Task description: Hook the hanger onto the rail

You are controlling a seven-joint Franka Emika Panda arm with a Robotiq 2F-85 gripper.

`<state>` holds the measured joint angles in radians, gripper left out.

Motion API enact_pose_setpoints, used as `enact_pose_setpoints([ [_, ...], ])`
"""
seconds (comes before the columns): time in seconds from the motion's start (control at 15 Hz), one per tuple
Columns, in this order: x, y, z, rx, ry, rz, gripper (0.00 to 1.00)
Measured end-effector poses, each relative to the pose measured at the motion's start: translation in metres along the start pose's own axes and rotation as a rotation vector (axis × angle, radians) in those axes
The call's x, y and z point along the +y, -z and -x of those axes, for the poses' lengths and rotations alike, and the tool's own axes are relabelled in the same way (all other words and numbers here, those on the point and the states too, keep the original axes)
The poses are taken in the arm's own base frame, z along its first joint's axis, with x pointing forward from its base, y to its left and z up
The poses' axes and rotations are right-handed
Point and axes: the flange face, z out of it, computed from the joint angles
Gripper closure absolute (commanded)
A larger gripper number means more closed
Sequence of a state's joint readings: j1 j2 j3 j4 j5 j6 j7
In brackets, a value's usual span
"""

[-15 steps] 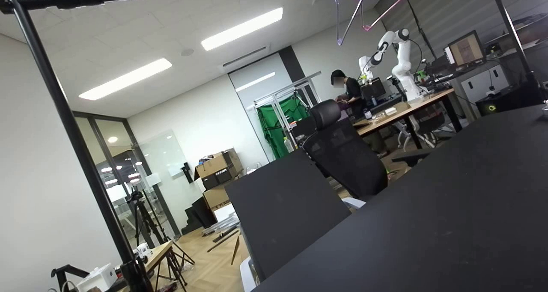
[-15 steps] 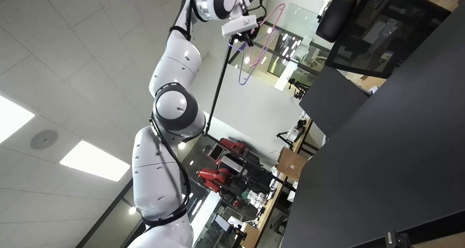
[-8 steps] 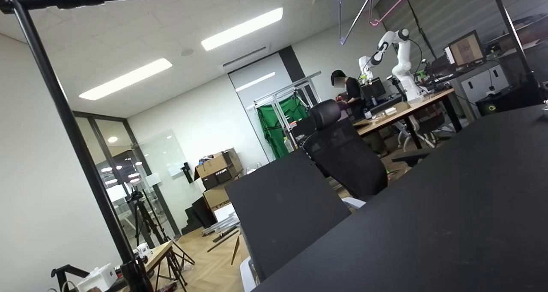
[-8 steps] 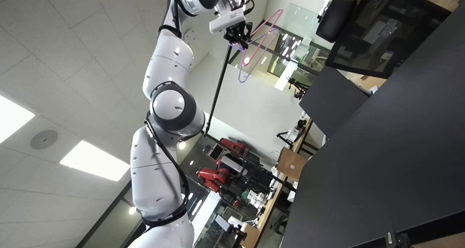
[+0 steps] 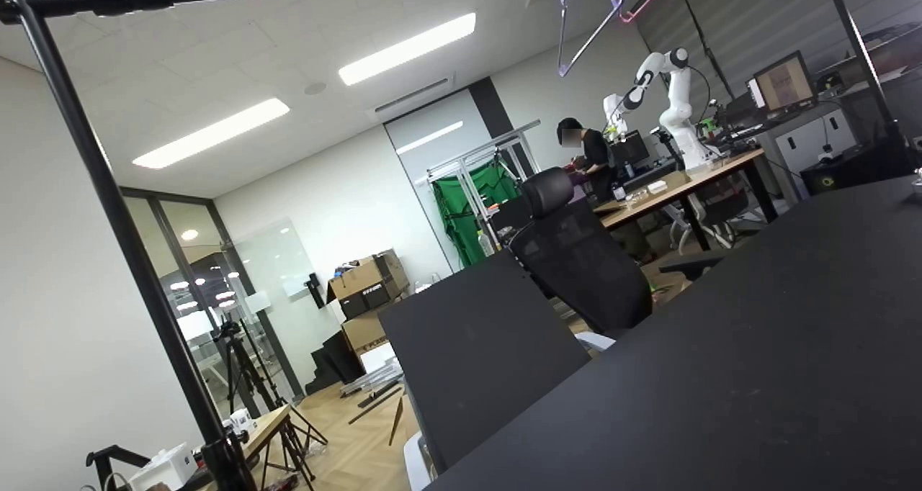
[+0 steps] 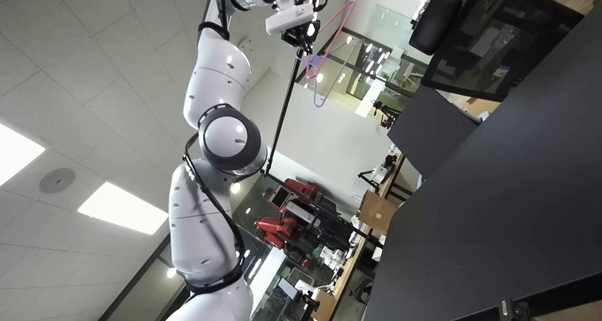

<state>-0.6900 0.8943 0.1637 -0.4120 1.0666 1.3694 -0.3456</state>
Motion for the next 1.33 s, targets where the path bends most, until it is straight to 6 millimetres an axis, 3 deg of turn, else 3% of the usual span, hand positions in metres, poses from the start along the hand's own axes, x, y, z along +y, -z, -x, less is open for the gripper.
enact_pose_setpoints([
  [0.53,0.029,-0.017,-0.003,0.045,-0.039,-0.048,0.98],
  [1.33,0.034,-0.022,-0.012,0.126,-0.055,-0.09,0.98],
])
